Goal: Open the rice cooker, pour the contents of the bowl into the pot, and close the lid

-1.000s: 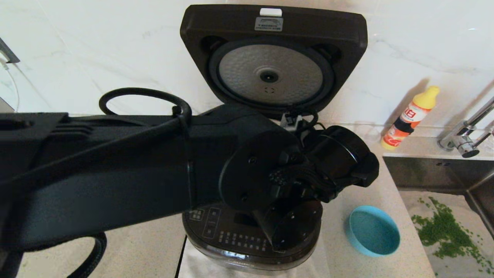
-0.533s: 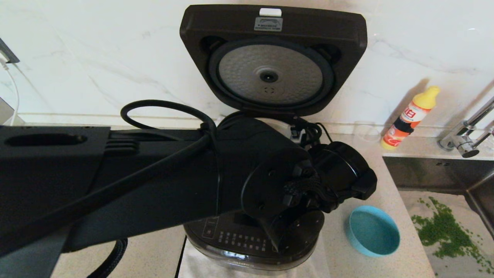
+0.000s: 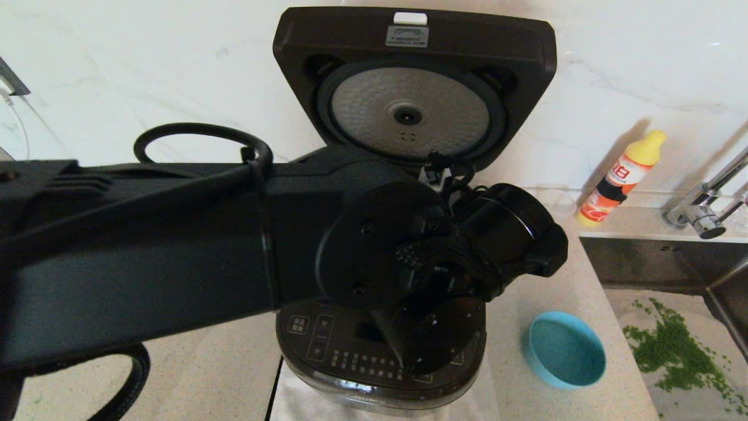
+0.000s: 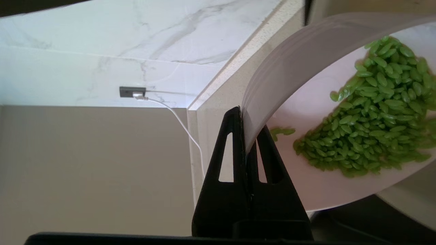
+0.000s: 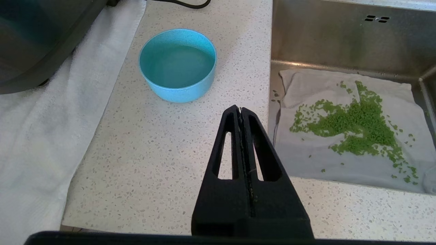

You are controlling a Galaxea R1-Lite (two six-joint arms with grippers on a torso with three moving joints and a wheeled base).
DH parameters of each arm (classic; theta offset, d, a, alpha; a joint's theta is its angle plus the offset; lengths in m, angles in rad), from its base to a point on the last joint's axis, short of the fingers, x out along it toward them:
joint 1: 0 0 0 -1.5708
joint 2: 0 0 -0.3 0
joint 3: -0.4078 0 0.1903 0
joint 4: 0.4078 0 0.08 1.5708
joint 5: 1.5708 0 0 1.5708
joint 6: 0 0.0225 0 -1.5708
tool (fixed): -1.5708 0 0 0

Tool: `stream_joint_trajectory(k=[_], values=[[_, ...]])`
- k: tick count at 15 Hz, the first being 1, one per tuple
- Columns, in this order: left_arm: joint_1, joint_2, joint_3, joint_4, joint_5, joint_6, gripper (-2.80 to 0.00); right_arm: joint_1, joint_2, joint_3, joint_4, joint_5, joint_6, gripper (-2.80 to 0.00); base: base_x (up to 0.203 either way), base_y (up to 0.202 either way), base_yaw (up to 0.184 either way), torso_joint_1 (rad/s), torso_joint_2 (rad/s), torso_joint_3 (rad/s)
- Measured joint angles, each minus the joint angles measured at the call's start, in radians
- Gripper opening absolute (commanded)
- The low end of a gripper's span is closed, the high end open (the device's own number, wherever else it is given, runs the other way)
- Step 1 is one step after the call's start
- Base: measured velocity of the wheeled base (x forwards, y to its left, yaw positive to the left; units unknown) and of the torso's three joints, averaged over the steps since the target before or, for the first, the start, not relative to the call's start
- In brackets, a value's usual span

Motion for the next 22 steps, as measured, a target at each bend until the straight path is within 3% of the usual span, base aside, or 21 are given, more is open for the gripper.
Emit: stream_joint_trajectory(k=[22], values=[[-0.06,-0.13,-0.003,-0.041,0.001,-0.003,-2.8,0.0,0.0,0.0,0.0,0.0,0.0,-2.8,0.0,0.0,0.0,0.0,0.0,0.0]])
